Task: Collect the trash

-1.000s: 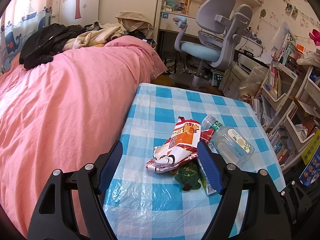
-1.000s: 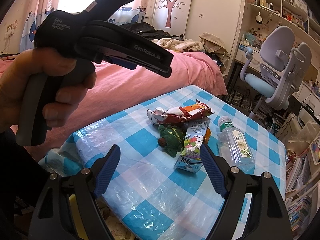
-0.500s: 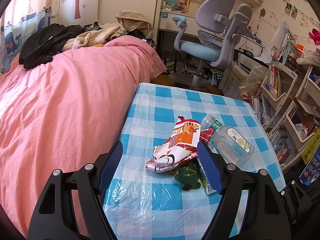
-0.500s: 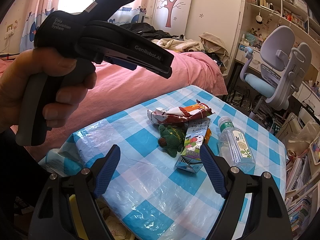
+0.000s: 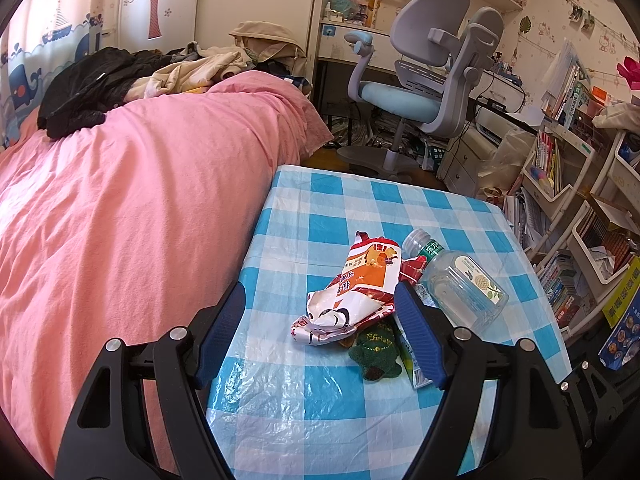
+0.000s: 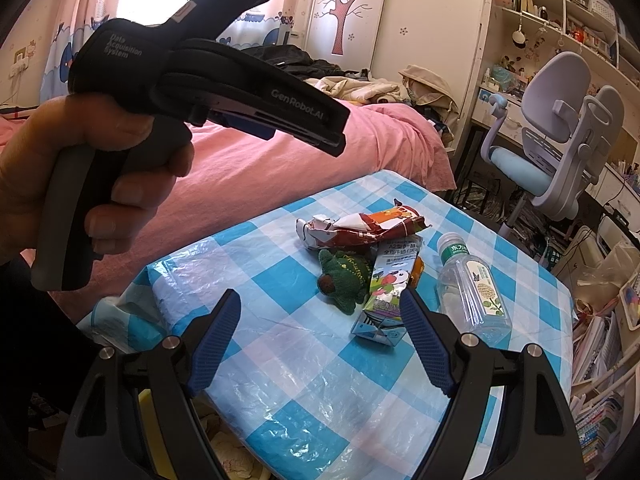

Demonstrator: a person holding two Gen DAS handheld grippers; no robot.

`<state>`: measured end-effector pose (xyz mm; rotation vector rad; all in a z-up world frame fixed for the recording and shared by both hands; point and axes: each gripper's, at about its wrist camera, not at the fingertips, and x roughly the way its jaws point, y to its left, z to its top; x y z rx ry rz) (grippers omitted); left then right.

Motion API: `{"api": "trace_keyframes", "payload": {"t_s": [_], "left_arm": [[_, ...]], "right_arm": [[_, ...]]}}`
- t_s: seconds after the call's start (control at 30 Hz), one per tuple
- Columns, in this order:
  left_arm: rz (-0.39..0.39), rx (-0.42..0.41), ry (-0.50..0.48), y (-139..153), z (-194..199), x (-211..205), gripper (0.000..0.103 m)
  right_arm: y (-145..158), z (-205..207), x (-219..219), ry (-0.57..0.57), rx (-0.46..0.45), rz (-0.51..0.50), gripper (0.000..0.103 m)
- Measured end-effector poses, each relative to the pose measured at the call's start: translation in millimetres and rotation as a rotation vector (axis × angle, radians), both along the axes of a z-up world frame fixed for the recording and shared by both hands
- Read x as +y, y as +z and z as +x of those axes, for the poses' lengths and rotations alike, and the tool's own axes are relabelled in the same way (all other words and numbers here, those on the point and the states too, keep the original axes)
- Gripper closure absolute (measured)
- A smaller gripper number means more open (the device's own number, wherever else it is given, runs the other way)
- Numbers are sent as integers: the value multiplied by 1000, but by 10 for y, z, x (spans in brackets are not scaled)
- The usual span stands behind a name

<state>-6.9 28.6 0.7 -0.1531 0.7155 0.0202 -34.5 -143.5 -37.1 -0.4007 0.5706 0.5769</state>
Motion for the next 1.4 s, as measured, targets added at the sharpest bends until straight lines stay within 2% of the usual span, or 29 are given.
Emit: {"api": "trace_keyframes", "payload": {"t_s": [1.4], "left_arm": [[2, 2, -7, -12, -45, -34, 30]], "right_arm": [[-43, -69, 45, 7, 4, -13, 25]]}}
